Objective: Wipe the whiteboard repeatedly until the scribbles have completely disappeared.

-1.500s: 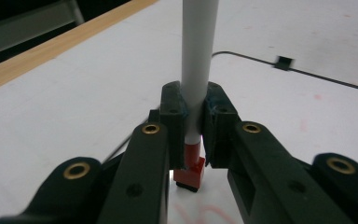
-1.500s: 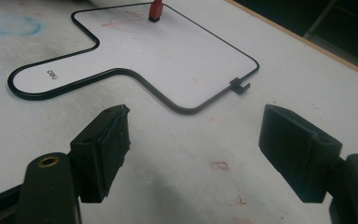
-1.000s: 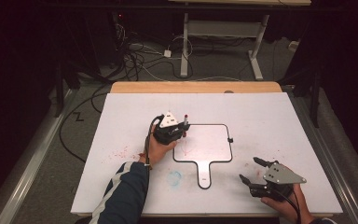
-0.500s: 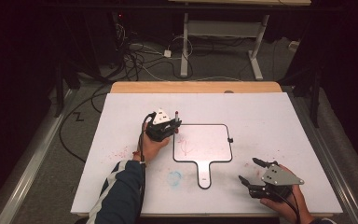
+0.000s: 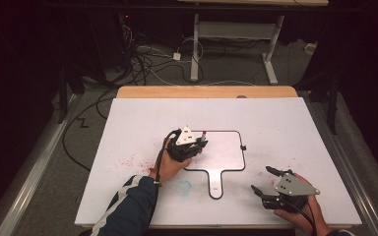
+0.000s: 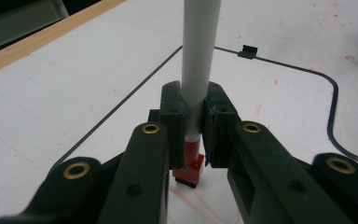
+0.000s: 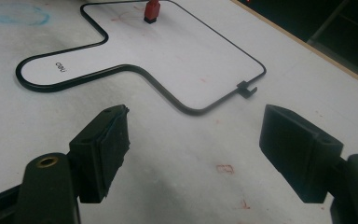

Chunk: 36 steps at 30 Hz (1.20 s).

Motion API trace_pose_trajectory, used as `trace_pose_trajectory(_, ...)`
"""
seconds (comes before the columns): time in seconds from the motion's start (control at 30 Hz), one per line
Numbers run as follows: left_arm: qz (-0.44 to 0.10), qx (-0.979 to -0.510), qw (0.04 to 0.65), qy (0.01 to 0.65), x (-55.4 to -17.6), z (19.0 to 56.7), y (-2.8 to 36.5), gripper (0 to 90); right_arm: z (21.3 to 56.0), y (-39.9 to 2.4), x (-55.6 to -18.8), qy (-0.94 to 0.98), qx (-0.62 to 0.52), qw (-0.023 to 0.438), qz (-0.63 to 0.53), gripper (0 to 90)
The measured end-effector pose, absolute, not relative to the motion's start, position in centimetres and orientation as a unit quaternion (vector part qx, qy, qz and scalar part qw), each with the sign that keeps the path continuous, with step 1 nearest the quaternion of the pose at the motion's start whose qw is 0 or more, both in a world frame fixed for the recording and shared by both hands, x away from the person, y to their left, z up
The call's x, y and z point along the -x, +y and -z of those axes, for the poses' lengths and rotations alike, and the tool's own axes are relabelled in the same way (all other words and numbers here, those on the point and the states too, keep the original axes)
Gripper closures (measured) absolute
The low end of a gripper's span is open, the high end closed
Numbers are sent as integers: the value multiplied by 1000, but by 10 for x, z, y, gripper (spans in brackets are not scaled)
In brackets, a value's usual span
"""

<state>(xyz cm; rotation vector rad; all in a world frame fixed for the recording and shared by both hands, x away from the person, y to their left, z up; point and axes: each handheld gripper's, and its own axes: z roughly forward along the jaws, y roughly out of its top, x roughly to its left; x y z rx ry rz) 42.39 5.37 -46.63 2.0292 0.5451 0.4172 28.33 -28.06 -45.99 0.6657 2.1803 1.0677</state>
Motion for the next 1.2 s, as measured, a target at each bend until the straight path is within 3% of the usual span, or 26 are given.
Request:
trace_pose_trajectory(0.2,-196,-816,476,261,-441,468,79,788,459,-281,-282,823,-250,309,-406,247)
trace_pose_trajectory(0.3,-178,-806,486,285,-445,470,90,787,459,-281,-282,823,-247,306,-409,245)
trace_pose_trajectory(0.7,-160,-827,488,229,-415,469,61,788,458,-281,-281,823,-244,306,-412,245)
trace_pose_trajectory(1.2,-190,-806,479,292,-434,470,92,788,458,-281,-281,824,-241,305,-413,245)
